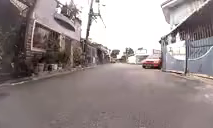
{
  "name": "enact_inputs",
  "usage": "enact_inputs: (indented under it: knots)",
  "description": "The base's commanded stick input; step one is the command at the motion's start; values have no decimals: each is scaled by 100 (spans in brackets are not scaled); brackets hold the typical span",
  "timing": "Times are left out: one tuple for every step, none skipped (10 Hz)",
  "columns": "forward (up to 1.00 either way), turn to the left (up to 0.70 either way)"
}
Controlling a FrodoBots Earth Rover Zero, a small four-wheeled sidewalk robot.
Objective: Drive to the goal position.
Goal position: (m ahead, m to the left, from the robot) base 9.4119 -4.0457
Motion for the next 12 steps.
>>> enact_inputs:
  knots:
    - [100, 0]
    - [100, 0]
    - [100, 0]
    - [100, -14]
    - [100, -39]
    - [100, -40]
    - [100, -40]
    - [100, -40]
    - [100, -37]
    - [100, -10]
    - [100, 0]
    - [100, 0]
